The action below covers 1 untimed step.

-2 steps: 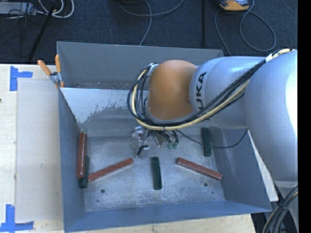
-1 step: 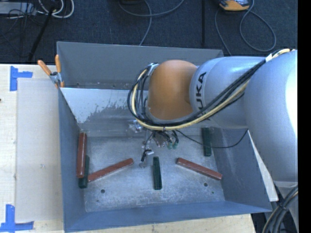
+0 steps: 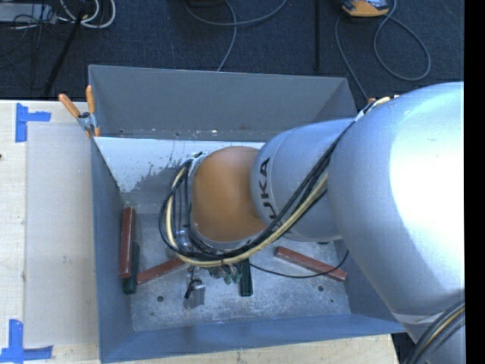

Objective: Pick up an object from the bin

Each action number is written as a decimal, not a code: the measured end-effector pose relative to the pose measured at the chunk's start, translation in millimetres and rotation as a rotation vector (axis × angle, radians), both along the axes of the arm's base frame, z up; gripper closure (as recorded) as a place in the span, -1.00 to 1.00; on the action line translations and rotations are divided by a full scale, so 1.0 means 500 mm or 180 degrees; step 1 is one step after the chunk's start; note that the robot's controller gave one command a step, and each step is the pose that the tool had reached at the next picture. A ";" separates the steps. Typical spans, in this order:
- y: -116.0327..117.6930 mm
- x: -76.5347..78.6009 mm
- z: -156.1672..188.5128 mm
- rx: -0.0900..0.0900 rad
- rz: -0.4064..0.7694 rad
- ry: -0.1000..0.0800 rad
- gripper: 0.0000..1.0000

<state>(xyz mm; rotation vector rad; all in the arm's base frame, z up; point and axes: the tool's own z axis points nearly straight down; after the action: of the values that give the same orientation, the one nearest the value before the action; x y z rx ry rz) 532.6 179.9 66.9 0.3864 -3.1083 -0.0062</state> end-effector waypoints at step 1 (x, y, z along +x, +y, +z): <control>-0.010 0.010 0.005 -0.0007 -0.0025 -0.0029 1.00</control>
Offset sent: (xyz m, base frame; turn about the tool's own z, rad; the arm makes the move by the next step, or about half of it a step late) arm 0.0000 0.0000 0.0000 0.0000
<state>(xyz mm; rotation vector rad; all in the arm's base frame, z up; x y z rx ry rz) 537.4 174.8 69.6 0.3751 -3.1184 -0.0012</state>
